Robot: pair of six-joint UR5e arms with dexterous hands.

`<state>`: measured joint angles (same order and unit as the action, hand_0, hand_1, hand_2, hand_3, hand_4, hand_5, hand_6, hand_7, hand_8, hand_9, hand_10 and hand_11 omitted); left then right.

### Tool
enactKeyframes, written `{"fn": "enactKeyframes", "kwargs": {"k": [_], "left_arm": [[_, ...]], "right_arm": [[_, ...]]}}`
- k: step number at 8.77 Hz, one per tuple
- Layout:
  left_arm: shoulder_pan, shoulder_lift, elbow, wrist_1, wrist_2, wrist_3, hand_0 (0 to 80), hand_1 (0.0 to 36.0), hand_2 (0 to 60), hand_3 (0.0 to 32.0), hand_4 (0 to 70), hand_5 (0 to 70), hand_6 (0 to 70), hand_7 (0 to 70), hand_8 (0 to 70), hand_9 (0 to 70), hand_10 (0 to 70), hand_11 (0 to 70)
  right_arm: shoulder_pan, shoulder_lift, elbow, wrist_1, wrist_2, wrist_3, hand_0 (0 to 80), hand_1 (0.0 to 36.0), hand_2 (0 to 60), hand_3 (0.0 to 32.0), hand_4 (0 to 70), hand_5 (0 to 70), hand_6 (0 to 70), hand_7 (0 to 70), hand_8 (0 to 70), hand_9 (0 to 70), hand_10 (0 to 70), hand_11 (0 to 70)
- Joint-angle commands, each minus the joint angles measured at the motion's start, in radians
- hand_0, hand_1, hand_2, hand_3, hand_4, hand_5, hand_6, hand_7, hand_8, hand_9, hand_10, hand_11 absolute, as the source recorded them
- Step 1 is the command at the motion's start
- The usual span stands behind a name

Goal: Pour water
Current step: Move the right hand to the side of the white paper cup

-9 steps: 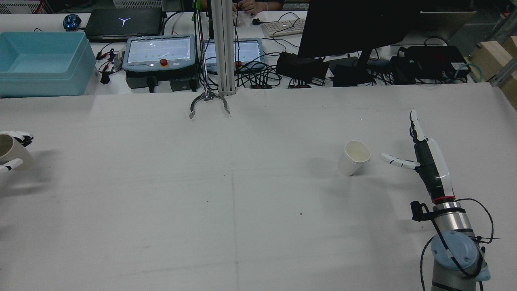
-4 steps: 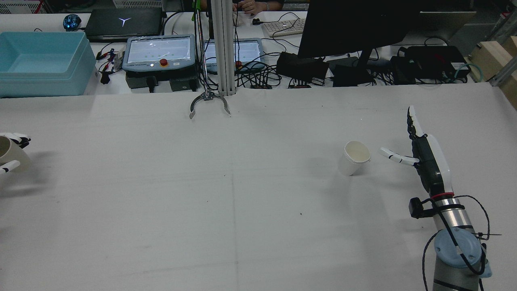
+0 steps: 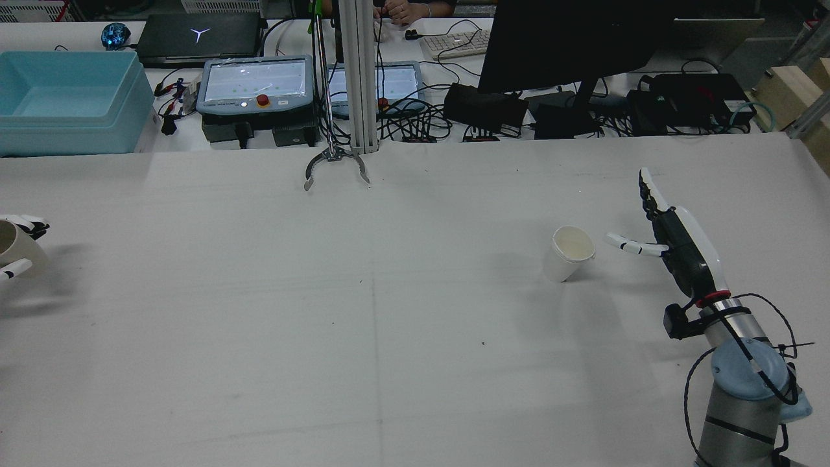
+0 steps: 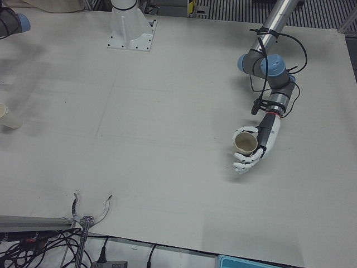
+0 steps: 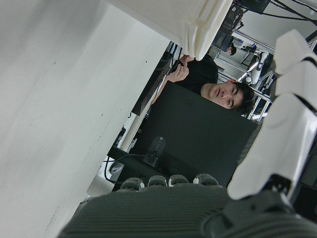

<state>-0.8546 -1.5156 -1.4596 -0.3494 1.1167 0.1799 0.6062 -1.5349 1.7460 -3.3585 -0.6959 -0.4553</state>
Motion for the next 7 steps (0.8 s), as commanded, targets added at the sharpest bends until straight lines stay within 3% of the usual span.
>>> {"fn": "enactKeyframes", "kwargs": {"k": [1, 7], "left_arm": [[-0.001, 0.000, 0.002, 0.000, 0.000, 0.000, 60.2, 36.0, 60.0, 0.0, 46.2, 70.0, 20.2, 34.8, 16.1, 25.2, 9.9, 16.9], [-0.001, 0.031, -0.001, -0.023, -0.003, -0.005, 60.3, 36.0, 60.0, 0.0, 46.2, 70.0, 20.0, 34.3, 16.0, 25.1, 9.8, 16.8]], "right_arm": [[-0.002, 0.016, -0.011, -0.002, -0.002, -0.026, 43.8, 14.6, 19.2, 0.0, 0.0, 0.0, 0.0, 0.0, 0.0, 0.0, 0.0, 0.0], [-0.031, 0.068, -0.085, 0.001, -0.001, -0.040, 43.3, 14.2, 18.5, 0.0, 0.0, 0.0, 0.0, 0.0, 0.0, 0.0, 0.0, 0.0]]}}
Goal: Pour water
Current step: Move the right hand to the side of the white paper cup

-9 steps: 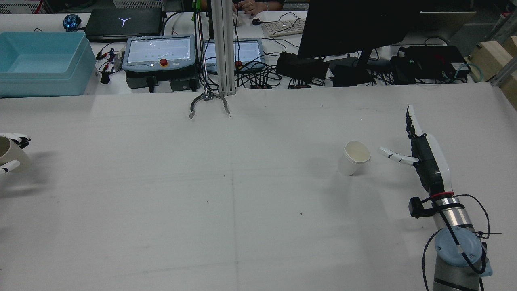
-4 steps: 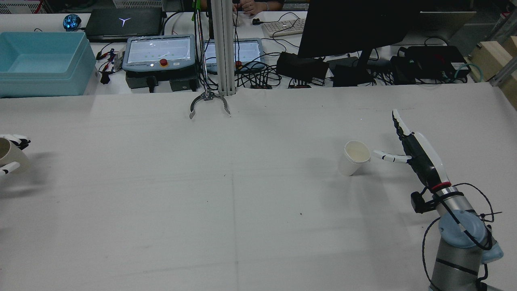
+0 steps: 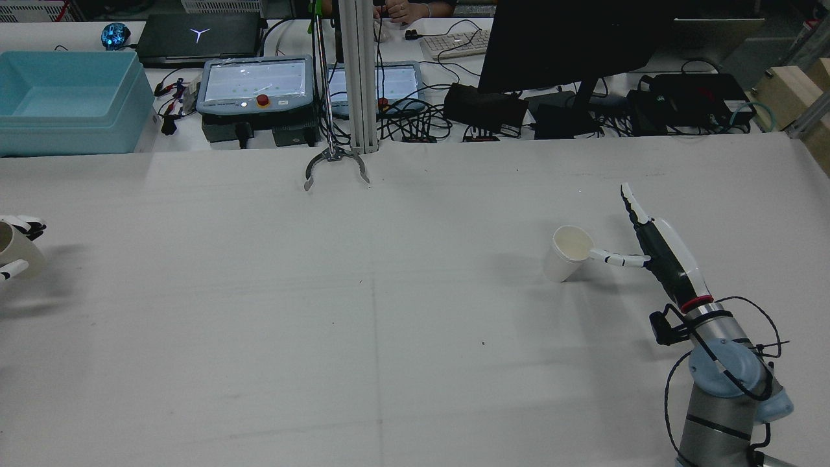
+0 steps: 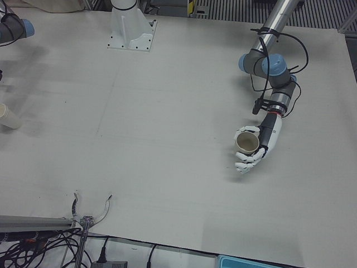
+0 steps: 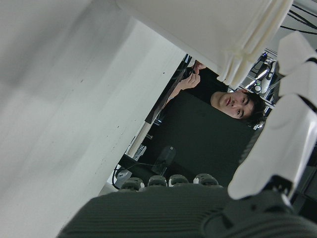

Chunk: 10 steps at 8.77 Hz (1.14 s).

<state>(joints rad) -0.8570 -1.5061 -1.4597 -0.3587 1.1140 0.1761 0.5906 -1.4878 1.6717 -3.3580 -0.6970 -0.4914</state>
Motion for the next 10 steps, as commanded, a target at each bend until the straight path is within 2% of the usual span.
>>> {"fn": "enactKeyframes", "kwargs": {"k": [1, 7, 8, 10], "left_arm": [[0.001, 0.026, -0.001, -0.019, -0.002, -0.001, 60.6, 36.0, 60.0, 0.0, 46.0, 70.0, 19.9, 34.2, 16.1, 25.1, 9.9, 17.0], [0.001, 0.040, 0.009, -0.036, -0.002, 0.000, 61.6, 36.0, 60.0, 0.0, 45.6, 70.0, 19.9, 33.8, 16.4, 25.5, 10.2, 17.4], [0.001, 0.040, 0.009, -0.036, -0.002, 0.000, 62.1, 36.0, 60.0, 0.0, 45.5, 70.0, 19.9, 33.7, 16.4, 25.5, 10.3, 17.5], [0.001, 0.040, 0.007, -0.036, -0.002, 0.000, 62.8, 36.0, 60.0, 0.0, 45.6, 70.0, 19.8, 33.6, 16.4, 25.5, 10.3, 17.7]], "right_arm": [[-0.021, 0.036, -0.009, 0.000, 0.001, -0.021, 42.6, 13.6, 18.1, 0.0, 0.0, 0.0, 0.0, 0.0, 0.0, 0.0, 0.0, 0.0], [-0.048, 0.050, -0.007, 0.002, 0.007, -0.029, 44.0, 14.3, 18.1, 0.0, 0.0, 0.0, 0.0, 0.0, 0.0, 0.0, 0.0, 0.1], [-0.057, 0.052, -0.006, 0.017, 0.026, -0.013, 44.2, 14.6, 18.8, 0.0, 0.0, 0.0, 0.0, 0.0, 0.0, 0.0, 0.0, 0.4], [-0.074, 0.047, -0.007, 0.015, 0.080, 0.104, 43.3, 14.2, 19.2, 0.0, 0.0, 0.0, 0.0, 0.0, 0.0, 0.0, 0.0, 0.8]]}}
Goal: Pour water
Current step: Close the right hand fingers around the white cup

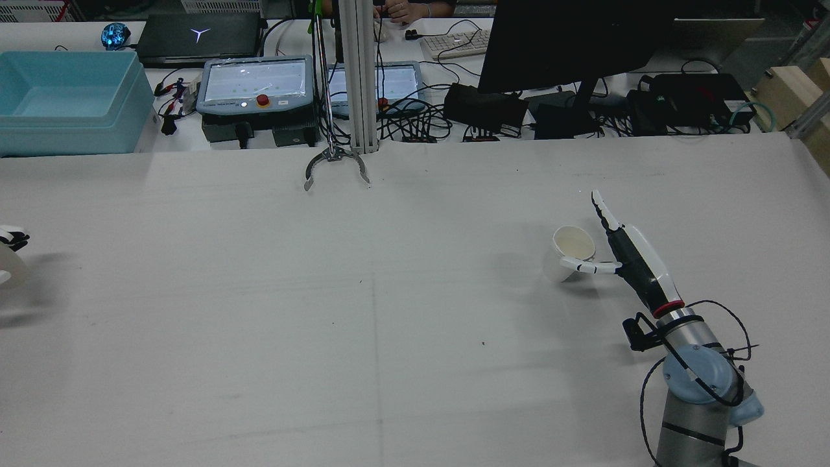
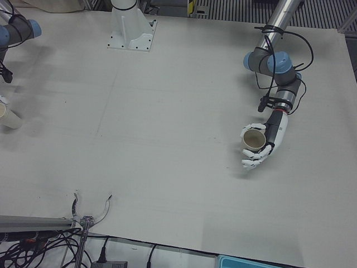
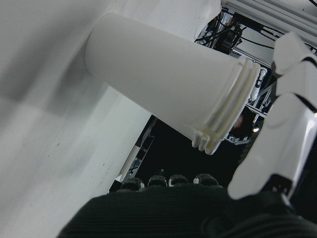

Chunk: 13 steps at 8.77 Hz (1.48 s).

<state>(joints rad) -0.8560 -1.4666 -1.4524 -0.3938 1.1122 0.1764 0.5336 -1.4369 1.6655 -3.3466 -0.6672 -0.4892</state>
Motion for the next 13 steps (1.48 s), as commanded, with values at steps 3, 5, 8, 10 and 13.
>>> {"fn": "enactKeyframes", "kwargs": {"k": [3, 5, 8, 10, 13], "left_arm": [[0.000, 0.002, 0.001, -0.003, 0.000, 0.000, 64.5, 36.0, 60.0, 0.0, 46.3, 70.0, 19.9, 33.5, 16.6, 25.6, 10.4, 17.9], [0.000, 0.002, 0.001, -0.003, 0.000, 0.000, 66.6, 36.0, 60.0, 0.0, 46.2, 70.0, 19.9, 33.5, 16.7, 25.7, 10.5, 18.1], [0.000, 0.002, 0.000, -0.005, 0.000, 0.000, 66.6, 36.0, 60.0, 0.0, 46.1, 70.0, 20.0, 33.6, 16.7, 25.7, 10.5, 18.1], [0.000, 0.002, -0.003, -0.003, 0.000, 0.000, 65.9, 36.0, 60.0, 0.0, 46.3, 70.0, 20.0, 33.6, 16.7, 25.7, 10.4, 17.9], [0.000, 0.012, 0.000, -0.011, 0.000, -0.001, 66.6, 36.0, 60.0, 0.0, 46.4, 70.0, 20.0, 33.5, 16.7, 25.7, 10.4, 17.9]], "right_arm": [[-0.014, -0.004, 0.008, 0.007, 0.060, 0.147, 43.6, 14.5, 19.6, 0.0, 0.0, 0.0, 0.0, 0.0, 0.0, 0.0, 0.0, 1.0], [-0.020, -0.011, -0.006, -0.008, 0.061, 0.143, 42.6, 13.7, 18.8, 0.0, 0.0, 0.0, 0.0, 0.0, 0.0, 0.0, 0.0, 1.5], [-0.044, -0.004, -0.062, -0.005, 0.161, 0.130, 45.0, 14.9, 18.2, 0.0, 0.0, 0.0, 0.0, 0.0, 0.0, 0.0, 0.0, 0.0], [-0.044, 0.000, -0.059, -0.005, 0.164, 0.129, 44.9, 14.6, 16.1, 0.0, 0.0, 0.0, 0.0, 0.0, 0.0, 0.0, 0.0, 0.1], [-0.049, 0.003, -0.056, -0.005, 0.173, 0.072, 45.7, 15.4, 16.2, 0.0, 0.0, 0.0, 0.0, 0.0, 0.0, 0.0, 0.0, 1.5]]}}
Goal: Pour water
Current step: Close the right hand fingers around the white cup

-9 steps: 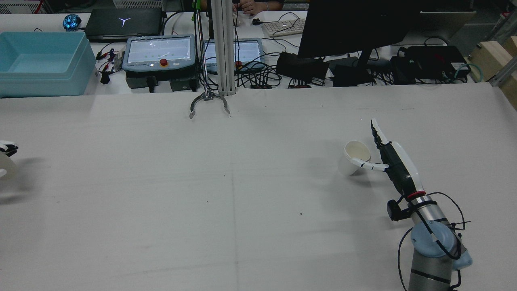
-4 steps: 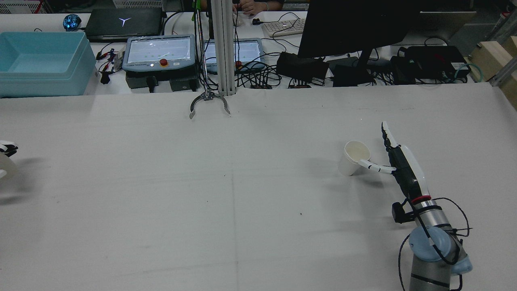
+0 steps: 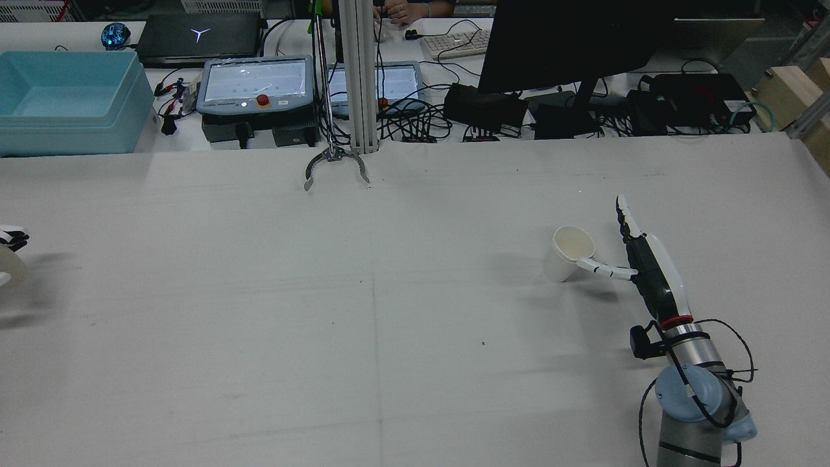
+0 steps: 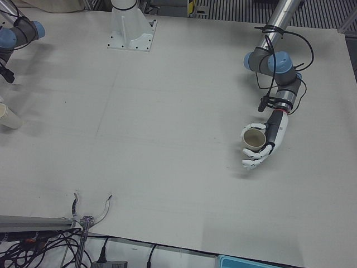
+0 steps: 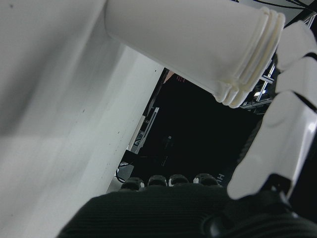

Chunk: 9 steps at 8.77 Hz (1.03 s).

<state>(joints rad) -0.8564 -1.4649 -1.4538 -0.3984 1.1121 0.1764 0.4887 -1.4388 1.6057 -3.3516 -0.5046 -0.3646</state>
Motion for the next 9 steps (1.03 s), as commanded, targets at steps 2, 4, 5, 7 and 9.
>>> {"fn": "enactKeyframes", "kwargs": {"k": [2, 4, 5, 7, 9], "left_arm": [[0.000, 0.026, 0.001, -0.019, 0.000, 0.000, 67.0, 36.0, 60.0, 0.0, 46.1, 70.0, 19.9, 33.2, 16.6, 25.6, 10.4, 18.0], [0.002, 0.028, 0.009, -0.025, 0.000, 0.001, 66.6, 36.0, 60.0, 0.0, 46.0, 70.0, 19.9, 33.2, 16.6, 25.6, 10.4, 18.0], [0.002, 0.029, 0.007, -0.027, 0.000, 0.002, 66.4, 36.0, 60.0, 0.0, 45.9, 70.0, 19.9, 33.1, 16.6, 25.5, 10.4, 18.0], [0.000, 0.029, 0.009, -0.028, 0.000, 0.002, 65.2, 36.0, 60.0, 0.0, 45.7, 70.0, 19.7, 32.9, 16.6, 25.6, 10.5, 18.0], [0.002, 0.043, 0.015, -0.040, 0.000, 0.002, 65.3, 36.0, 60.0, 0.0, 45.5, 70.0, 19.6, 32.8, 16.5, 25.4, 10.4, 18.0]], "right_arm": [[-0.004, 0.034, 0.000, 0.000, 0.026, -0.134, 46.1, 15.9, 16.6, 0.0, 0.0, 0.0, 0.0, 0.0, 0.0, 0.0, 0.0, 1.8], [-0.007, 0.047, 0.000, 0.001, 0.028, -0.163, 45.8, 15.8, 17.4, 0.0, 0.0, 0.0, 0.0, 0.0, 0.0, 0.0, 0.0, 1.8], [-0.015, 0.046, 0.002, 0.001, 0.029, -0.172, 45.7, 15.7, 17.6, 0.0, 0.0, 0.0, 0.0, 0.0, 0.0, 0.0, 0.0, 1.7], [-0.048, 0.046, 0.002, 0.003, 0.076, -0.174, 45.5, 15.5, 17.3, 0.0, 0.0, 0.0, 0.0, 0.0, 0.0, 0.0, 0.3, 2.2], [-0.068, 0.054, -0.003, 0.003, 0.084, -0.177, 45.4, 15.4, 17.6, 0.0, 0.0, 0.0, 0.0, 0.0, 0.0, 0.0, 0.1, 1.9]]}}
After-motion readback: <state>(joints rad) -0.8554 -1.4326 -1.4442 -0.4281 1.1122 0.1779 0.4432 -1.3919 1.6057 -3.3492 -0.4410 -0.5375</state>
